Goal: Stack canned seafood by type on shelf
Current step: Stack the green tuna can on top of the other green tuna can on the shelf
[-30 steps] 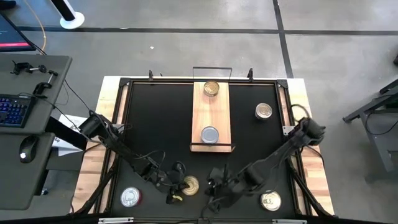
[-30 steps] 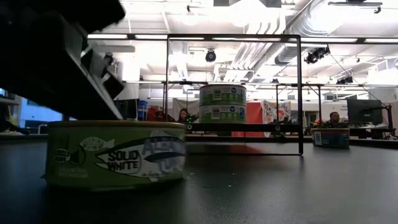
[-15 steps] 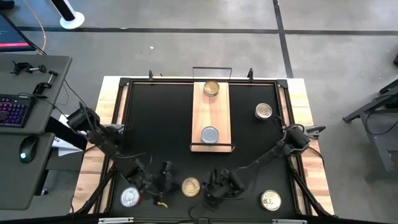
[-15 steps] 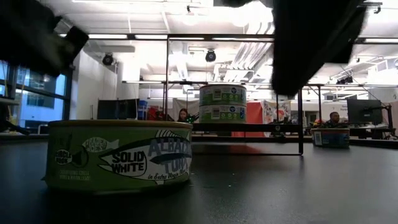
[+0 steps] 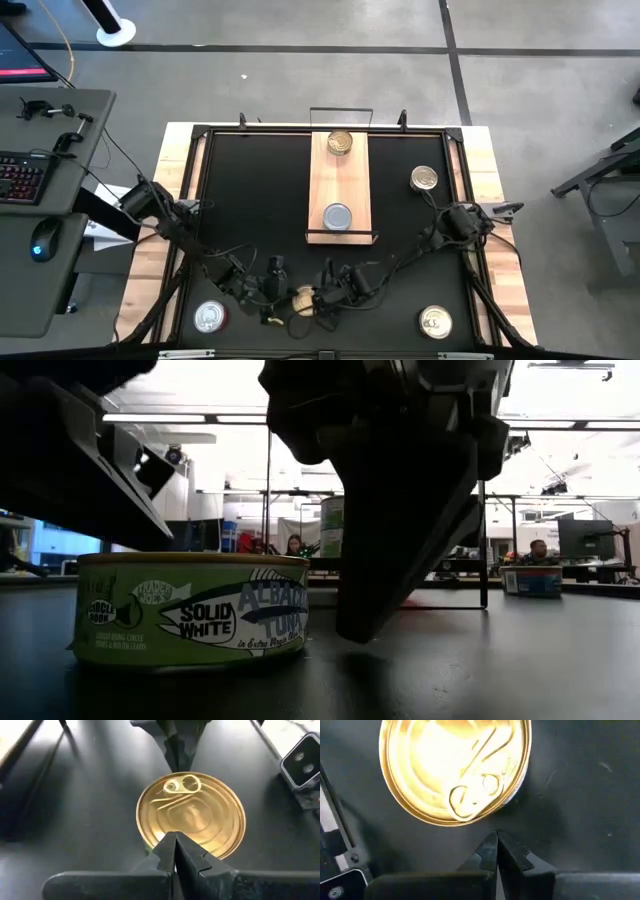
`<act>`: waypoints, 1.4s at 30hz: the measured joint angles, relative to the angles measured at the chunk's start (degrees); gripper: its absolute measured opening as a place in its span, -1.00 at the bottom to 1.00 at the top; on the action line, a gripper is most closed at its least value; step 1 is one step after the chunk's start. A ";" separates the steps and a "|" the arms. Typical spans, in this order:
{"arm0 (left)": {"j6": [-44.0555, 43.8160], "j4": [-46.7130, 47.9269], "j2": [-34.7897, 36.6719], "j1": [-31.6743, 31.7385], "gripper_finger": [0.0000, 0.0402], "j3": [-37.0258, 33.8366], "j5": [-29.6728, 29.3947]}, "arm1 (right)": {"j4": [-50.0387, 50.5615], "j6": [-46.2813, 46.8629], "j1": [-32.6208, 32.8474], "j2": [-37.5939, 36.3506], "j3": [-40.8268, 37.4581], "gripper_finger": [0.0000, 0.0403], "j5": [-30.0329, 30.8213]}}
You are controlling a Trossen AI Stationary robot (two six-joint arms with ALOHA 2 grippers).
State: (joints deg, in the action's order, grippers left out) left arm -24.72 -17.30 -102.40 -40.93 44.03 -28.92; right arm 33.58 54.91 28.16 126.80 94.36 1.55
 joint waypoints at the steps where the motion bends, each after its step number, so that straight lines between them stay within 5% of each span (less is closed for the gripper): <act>1: -0.82 -0.22 -0.21 0.18 -1.00 0.04 0.35 | -0.63 -0.36 0.00 0.00 -0.02 -1.00 0.02; 13: -3.15 2.06 -0.74 -0.73 -1.00 0.15 2.20 | -6.45 -3.75 -0.07 -0.17 1.09 -1.00 0.78; 31: -3.64 12.21 0.72 -1.79 -1.00 0.00 2.99 | 0.70 -21.66 -1.24 -0.94 18.09 -1.00 2.95; 37: -12.97 28.24 7.57 -5.97 -1.00 0.04 -3.06 | 3.56 -30.88 -2.13 -0.93 21.29 -0.93 0.56; 42: -29.99 39.67 12.84 -11.27 -1.00 0.04 -10.39 | 3.41 -36.90 -4.08 -0.42 21.34 -0.50 -5.46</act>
State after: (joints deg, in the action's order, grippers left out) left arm -54.71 22.37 -89.56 -52.20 44.07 -39.31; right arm 36.99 18.01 24.08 126.39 115.70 -3.91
